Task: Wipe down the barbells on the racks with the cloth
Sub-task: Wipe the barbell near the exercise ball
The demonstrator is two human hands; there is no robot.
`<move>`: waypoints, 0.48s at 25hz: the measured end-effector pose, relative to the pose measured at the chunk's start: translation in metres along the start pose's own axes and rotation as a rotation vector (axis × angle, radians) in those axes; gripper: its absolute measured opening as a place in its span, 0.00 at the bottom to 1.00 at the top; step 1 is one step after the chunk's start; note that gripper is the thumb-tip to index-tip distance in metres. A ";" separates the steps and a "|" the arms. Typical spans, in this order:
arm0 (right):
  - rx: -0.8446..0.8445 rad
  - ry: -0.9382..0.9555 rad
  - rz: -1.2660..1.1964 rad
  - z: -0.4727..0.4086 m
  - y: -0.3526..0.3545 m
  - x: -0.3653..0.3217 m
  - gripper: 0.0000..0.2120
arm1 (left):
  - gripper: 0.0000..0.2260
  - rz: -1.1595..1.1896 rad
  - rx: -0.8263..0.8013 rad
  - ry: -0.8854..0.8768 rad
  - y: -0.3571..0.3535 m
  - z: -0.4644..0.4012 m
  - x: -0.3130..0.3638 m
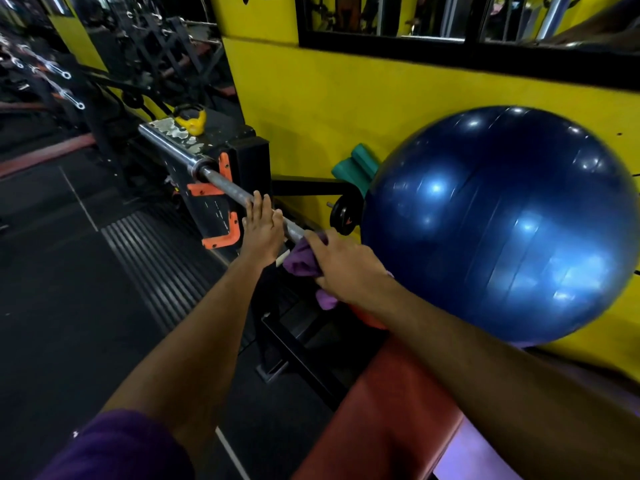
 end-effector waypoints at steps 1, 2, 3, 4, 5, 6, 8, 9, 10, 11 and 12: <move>-0.001 0.001 0.022 -0.008 -0.001 -0.004 0.39 | 0.26 -0.032 0.006 0.010 0.002 0.001 0.002; 0.002 0.008 0.046 -0.009 -0.003 -0.006 0.40 | 0.26 -0.040 -0.005 0.014 0.003 0.002 0.004; -0.006 0.022 0.059 -0.005 -0.005 -0.006 0.41 | 0.26 -0.036 -0.017 0.010 0.004 0.003 0.006; -0.003 0.045 0.062 0.004 -0.004 -0.003 0.41 | 0.26 -0.039 -0.022 0.004 0.004 0.005 0.007; -0.014 0.061 0.058 0.016 -0.002 0.000 0.40 | 0.26 -0.049 -0.016 -0.003 0.005 0.007 0.007; -0.036 0.066 0.051 0.030 0.000 0.003 0.38 | 0.26 -0.048 -0.022 0.001 0.005 0.008 0.008; -0.091 0.024 -0.010 0.063 0.003 0.014 0.35 | 0.26 -0.042 -0.036 0.015 0.003 0.007 0.006; -0.085 0.002 -0.067 0.081 0.006 0.016 0.33 | 0.26 -0.049 -0.032 0.012 0.002 0.006 0.006; -0.032 -0.022 -0.119 0.098 0.012 0.019 0.32 | 0.26 -0.057 -0.032 0.008 0.001 0.004 0.006; 0.063 -0.066 -0.181 0.115 0.021 0.023 0.32 | 0.26 -0.066 -0.024 0.007 0.001 0.002 0.004; 0.168 -0.107 -0.260 0.133 0.030 0.027 0.33 | 0.25 -0.080 -0.028 0.010 0.002 -0.001 0.002</move>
Point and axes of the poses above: each hand's wrist, its own z-axis away from the middle knuckle, its own y-axis out of the back of the hand, x = y × z, the point moved 6 cm from there along -z, towards the middle knuckle, and after that the axes turned 5 degrees about x, right-handed, at the moved point
